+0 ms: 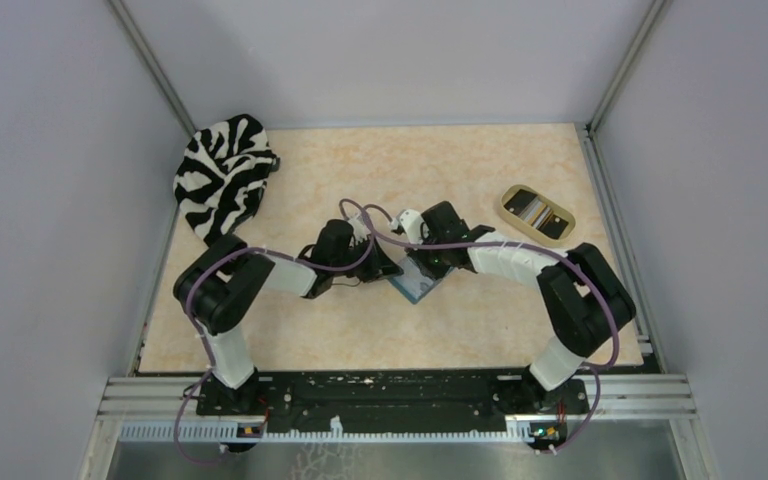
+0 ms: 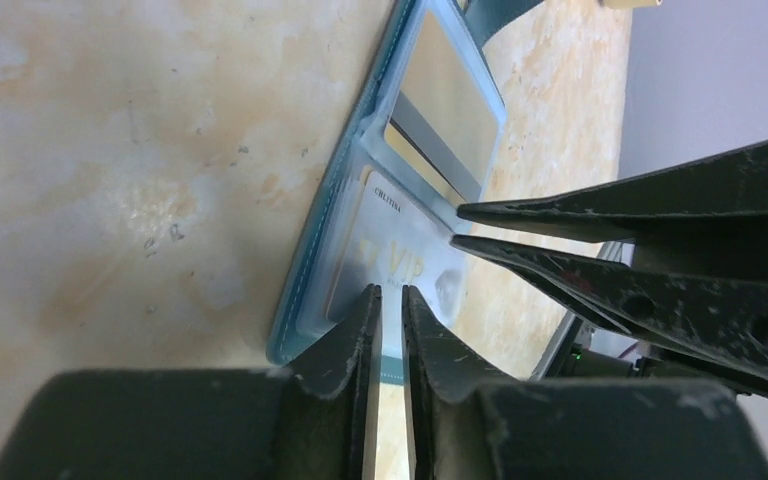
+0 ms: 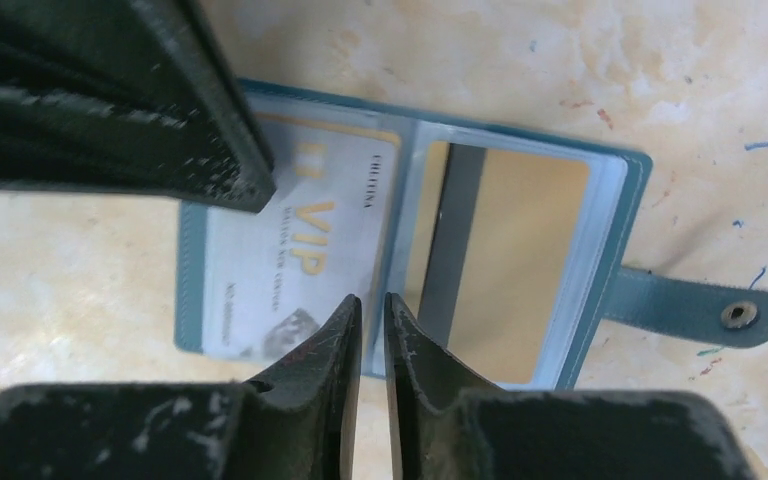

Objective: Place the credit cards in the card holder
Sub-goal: Insert the credit card into the card holder, then close the card holder at the center of the board.

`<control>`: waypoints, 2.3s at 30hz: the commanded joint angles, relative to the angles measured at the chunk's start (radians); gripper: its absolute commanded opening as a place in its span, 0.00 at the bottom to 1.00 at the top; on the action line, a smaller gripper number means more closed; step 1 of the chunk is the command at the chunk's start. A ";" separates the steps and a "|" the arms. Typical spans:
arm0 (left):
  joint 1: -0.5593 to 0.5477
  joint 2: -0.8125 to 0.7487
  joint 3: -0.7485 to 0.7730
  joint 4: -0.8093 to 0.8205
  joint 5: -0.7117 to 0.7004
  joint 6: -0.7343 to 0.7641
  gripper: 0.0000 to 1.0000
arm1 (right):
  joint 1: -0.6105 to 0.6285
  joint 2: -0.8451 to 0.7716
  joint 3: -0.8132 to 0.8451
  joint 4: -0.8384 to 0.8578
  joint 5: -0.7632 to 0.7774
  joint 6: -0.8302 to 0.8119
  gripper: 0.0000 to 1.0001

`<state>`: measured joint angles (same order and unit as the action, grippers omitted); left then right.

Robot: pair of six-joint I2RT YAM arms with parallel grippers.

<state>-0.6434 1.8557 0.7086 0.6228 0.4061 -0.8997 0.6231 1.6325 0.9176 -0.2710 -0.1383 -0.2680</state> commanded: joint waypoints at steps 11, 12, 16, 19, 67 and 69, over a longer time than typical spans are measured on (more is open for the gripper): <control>0.007 -0.538 -0.221 -0.099 -0.268 0.293 0.52 | -0.275 -0.202 0.070 -0.092 -0.472 -0.042 0.45; 0.008 -0.578 -0.260 -0.084 -0.304 0.293 0.66 | -0.305 -0.193 0.070 -0.091 -0.485 -0.029 0.46; 0.025 -0.697 -0.409 0.013 -0.336 0.239 0.98 | -0.384 -0.109 0.090 -0.108 -0.456 0.005 0.48; 0.031 -0.722 -0.485 0.078 -0.286 0.149 0.98 | -0.431 -0.035 0.109 -0.136 -0.434 0.016 0.48; 0.031 0.036 -0.320 0.674 -0.017 -0.198 0.60 | -0.450 0.204 0.157 -0.240 -0.551 0.024 0.28; 0.031 0.040 -0.316 0.715 0.005 -0.204 0.58 | -0.450 0.205 0.158 -0.243 -0.560 0.023 0.27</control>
<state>-0.6071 1.8778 0.4007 1.1835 0.3412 -1.0828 0.1707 1.8145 1.0496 -0.4961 -0.6697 -0.2333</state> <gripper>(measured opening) 0.590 0.276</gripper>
